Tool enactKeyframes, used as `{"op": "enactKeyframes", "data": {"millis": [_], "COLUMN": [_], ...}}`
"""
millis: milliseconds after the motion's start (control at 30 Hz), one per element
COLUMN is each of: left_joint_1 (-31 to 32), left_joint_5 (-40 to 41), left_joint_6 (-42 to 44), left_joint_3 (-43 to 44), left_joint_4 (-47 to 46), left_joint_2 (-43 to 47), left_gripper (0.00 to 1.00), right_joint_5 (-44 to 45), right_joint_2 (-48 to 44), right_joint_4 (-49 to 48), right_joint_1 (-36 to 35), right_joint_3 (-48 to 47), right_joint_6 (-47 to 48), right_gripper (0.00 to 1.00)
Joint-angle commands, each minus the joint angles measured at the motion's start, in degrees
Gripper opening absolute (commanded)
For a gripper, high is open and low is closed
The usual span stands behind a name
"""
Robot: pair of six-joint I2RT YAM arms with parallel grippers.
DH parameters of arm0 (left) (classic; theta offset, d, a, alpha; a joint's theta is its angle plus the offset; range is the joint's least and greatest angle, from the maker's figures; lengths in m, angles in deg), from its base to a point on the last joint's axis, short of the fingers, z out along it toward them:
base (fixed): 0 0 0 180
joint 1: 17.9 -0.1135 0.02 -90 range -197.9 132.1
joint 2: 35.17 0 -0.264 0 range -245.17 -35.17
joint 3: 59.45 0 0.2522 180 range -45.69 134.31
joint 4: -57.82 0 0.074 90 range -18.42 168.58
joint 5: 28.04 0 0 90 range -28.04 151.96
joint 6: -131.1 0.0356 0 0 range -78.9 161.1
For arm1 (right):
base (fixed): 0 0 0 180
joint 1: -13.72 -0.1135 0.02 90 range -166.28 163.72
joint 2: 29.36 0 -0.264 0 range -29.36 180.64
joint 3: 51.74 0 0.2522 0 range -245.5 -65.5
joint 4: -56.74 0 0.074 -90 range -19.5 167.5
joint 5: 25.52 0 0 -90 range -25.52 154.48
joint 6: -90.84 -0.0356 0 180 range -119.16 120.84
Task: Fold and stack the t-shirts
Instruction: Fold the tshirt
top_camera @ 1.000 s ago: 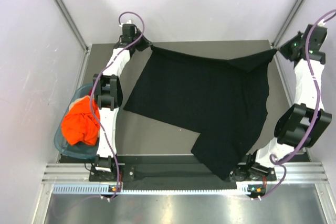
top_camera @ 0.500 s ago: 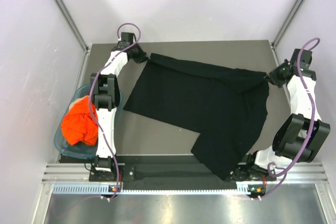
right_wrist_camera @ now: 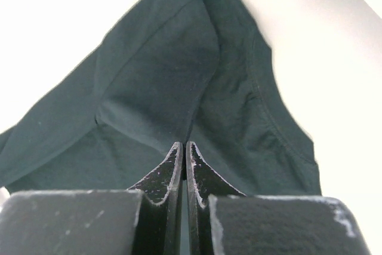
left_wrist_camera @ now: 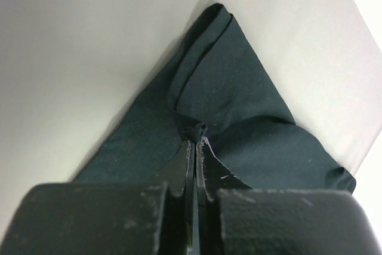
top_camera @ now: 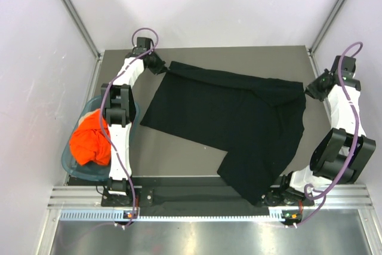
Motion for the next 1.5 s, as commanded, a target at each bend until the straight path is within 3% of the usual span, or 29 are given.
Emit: {"op": "enactKeyframes", "data": {"millis": [0,500,967,1100,1467], "left_joint_1": [-0.6,-0.6,-0.6,-0.6,-0.6], "left_joint_5": [1.4,2.1,4.4,4.2,4.9], "left_joint_6": [0.8,3.2,4.4,4.4,5.1], "left_joint_3": [1.0,0.9,3.7,3.5,1.9], "left_joint_4": [1.1,5.0,6.6,6.8,7.4], "left_joint_2": [4.7,2.9,3.3,2.7,2.6], "left_gripper": [0.00,0.00,0.00,0.00,0.00], "right_joint_5": [2.4,1.5,-1.9,-6.8,-4.2], "right_joint_2": [0.1,-6.6,-6.3,-5.6,-7.3], "right_joint_4": [1.0,2.5,5.6,4.5,4.6], "right_joint_1": [1.2,1.4,1.4,1.6,2.2], "right_joint_3": [-5.6,3.6,-0.8,1.1,5.5], "right_joint_6": [2.2,3.0,1.5,-2.6,-3.5], "right_gripper": [0.00,0.00,0.00,0.00,0.00]}}
